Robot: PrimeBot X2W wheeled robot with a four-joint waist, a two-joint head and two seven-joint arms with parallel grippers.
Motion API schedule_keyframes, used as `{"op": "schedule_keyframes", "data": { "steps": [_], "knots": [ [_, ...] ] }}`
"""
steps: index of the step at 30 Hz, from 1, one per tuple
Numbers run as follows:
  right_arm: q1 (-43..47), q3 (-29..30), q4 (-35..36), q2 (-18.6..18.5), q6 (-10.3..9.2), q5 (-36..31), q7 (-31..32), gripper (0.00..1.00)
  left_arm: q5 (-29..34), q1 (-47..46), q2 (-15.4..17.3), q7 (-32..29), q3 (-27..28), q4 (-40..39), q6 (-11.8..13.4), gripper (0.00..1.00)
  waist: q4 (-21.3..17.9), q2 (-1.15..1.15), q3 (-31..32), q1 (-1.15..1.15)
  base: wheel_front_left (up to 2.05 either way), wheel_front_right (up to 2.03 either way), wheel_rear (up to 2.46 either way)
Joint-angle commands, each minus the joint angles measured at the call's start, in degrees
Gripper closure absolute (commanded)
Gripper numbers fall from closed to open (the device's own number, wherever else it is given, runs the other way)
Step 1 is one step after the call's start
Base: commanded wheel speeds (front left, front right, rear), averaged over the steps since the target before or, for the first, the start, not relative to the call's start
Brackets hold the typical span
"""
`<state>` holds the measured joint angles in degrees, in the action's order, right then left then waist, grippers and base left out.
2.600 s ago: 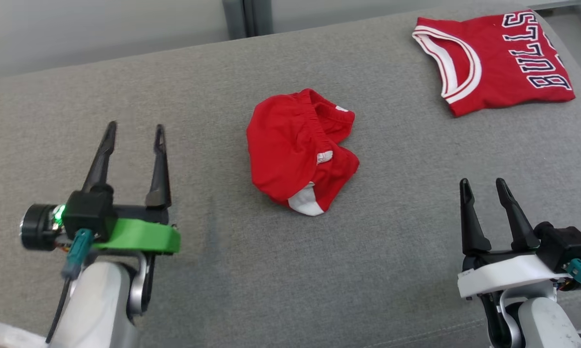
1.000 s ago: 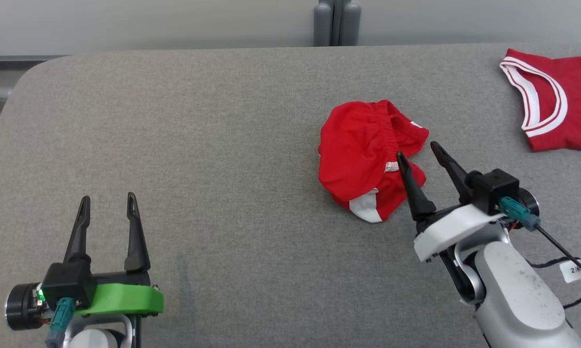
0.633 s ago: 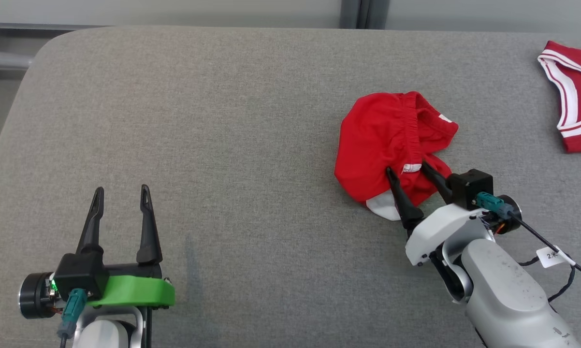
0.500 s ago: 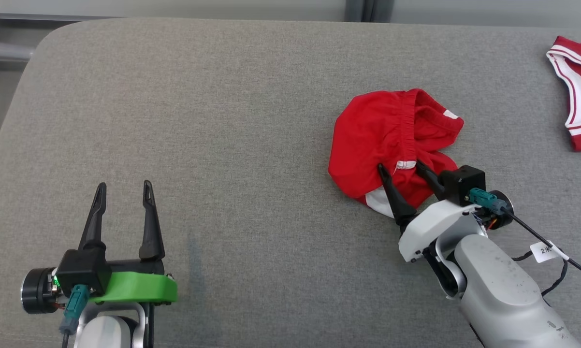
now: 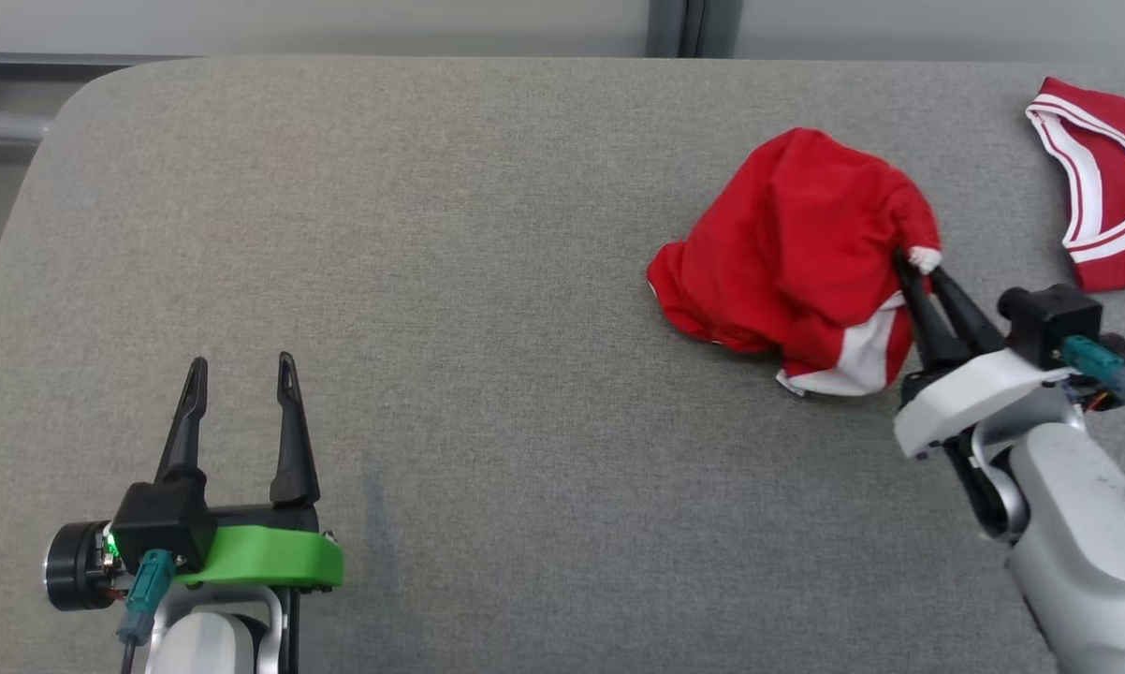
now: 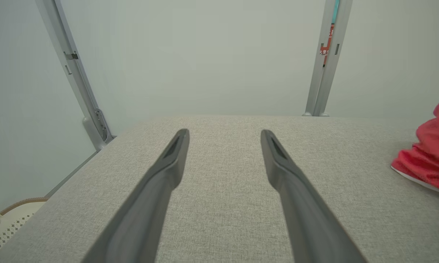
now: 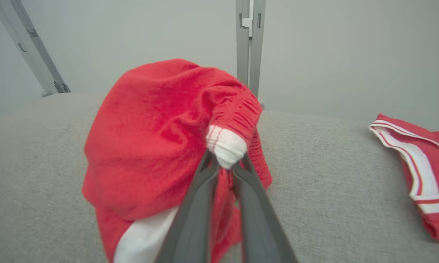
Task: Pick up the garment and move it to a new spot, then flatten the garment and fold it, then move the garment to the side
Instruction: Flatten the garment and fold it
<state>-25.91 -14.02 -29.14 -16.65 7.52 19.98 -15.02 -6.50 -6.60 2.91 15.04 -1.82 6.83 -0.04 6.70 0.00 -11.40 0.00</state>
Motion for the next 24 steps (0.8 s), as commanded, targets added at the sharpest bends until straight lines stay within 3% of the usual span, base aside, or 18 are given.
{"op": "schedule_keyframes", "data": {
  "steps": [1, 6, 12, 16, 24],
  "knots": [
    [0.51, 0.9, 1.62, -1.51, -0.07, -0.95, -0.16, 1.0, -0.32, 0.49, 0.01, 0.14, -0.01, 0.19, -0.35, 0.0, -0.74, 0.0, 0.89, 0.0, 0.0, 0.0, 0.0],
    [-0.76, 0.27, 5.36, -5.75, -0.07, -2.98, -0.11, 1.0, -0.97, 0.59, 0.02, 0.14, -0.77, 0.61, -0.38, 0.0, -0.94, 0.0, 1.89, 0.0, 0.0, 0.0, 0.0],
    [-4.78, -9.79, 8.59, -6.65, -0.07, -2.63, 3.36, 1.0, -1.88, 0.64, 0.03, 0.14, -2.38, 0.97, -0.2, 0.0, 0.38, 0.0, 2.69, 0.0, 0.0, 0.0, 0.0],
    [-7.92, -17.25, 7.43, -3.94, -0.07, -1.29, 4.36, 1.0, -2.69, 0.69, 0.04, 0.14, -3.24, 1.23, -0.02, 0.0, 2.04, 0.0, 2.53, 0.0, 0.0, 0.0, 0.0],
    [-10.98, -32.34, -1.33, 5.87, -0.07, 0.66, 2.28, 1.0, -3.81, 0.3, 0.04, 0.14, -5.05, 1.52, 0.53, 0.0, 6.04, 0.0, 1.61, 0.0, 0.0, 0.0, 0.0]
  ]
}}
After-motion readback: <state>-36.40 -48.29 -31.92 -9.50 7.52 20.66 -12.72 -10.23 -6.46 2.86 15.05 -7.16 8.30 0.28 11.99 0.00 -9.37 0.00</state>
